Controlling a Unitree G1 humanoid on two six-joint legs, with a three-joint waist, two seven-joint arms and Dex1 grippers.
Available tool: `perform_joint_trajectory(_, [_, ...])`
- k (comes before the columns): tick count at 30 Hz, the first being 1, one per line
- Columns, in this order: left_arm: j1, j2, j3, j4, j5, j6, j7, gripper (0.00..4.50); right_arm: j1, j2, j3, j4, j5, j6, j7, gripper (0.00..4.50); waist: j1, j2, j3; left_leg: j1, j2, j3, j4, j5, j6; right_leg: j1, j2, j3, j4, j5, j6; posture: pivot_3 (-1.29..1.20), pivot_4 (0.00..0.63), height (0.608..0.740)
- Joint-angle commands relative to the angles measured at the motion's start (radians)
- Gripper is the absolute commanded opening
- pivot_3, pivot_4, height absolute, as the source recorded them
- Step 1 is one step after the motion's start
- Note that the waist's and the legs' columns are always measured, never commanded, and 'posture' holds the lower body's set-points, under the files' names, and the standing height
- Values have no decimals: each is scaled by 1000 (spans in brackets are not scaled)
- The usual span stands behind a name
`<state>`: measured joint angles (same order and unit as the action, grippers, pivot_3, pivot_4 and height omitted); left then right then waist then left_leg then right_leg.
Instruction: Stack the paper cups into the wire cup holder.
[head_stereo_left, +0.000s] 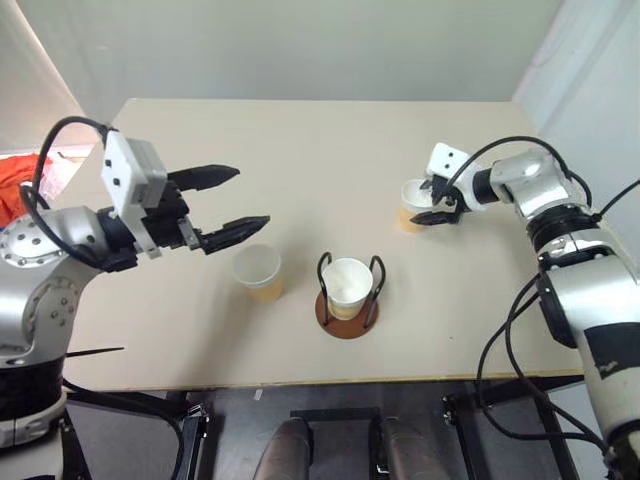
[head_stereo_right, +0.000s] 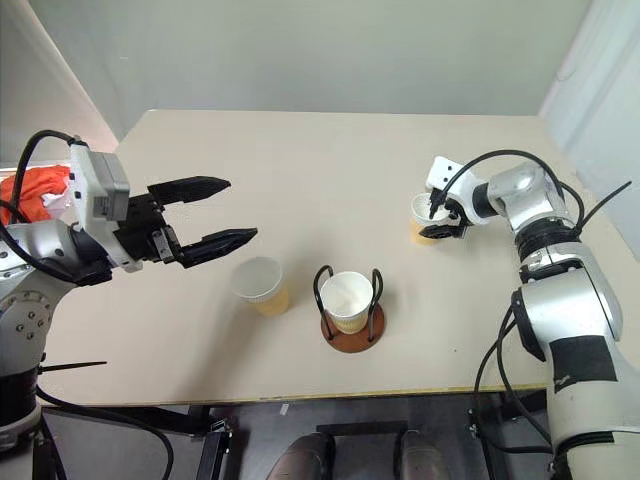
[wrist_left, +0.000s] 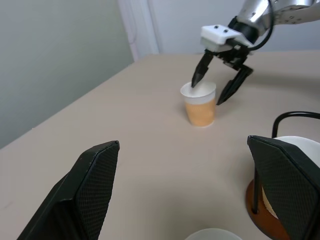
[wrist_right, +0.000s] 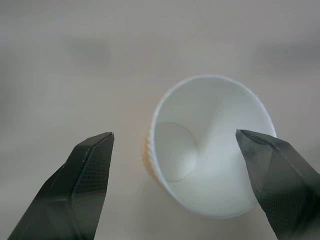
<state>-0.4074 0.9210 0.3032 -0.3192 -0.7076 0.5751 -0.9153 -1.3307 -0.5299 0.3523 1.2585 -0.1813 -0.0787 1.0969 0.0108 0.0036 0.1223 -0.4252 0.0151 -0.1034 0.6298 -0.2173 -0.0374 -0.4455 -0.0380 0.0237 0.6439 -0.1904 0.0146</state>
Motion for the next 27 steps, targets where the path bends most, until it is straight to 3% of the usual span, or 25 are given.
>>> perform_joint_trajectory(1, [12,24,57,-55,-27,17,7,4500,-33,10,-23,18,-24,-22,-18,3554,1,0,0,0,0,0,0,0,0,0,0,0,0,0,0,0,150,740])
perform_joint_trajectory(11, [56,37,100,-93,-48,31,4,4500,-45,21,-65,22,-33,-42,9,82,1,0,0,0,0,1,1,1,-2,0,0,0,1,-1,-2,0,150,740])
perform_joint_trajectory(19, [64,89,162,-68,-147,79,-83,4500,-96,-16,-165,-187,100,-63,304,32,-1,1,1,-1,1,1,0,3,-4,0,0,0,1,-4,-8,0,150,740])
perform_joint_trajectory(23, [118,151,259,-26,-232,152,-186,4500,17,-32,-186,-670,271,153,481,32,-7,0,0,0,1,1,0,4,-2,0,1,0,1,-5,-10,0,150,740])
perform_joint_trajectory(27, [181,194,313,21,-237,171,-265,4500,130,-85,-154,-1006,410,337,517,32,-5,0,0,0,5,0,1,3,-4,1,6,0,1,-8,-14,0,150,740])
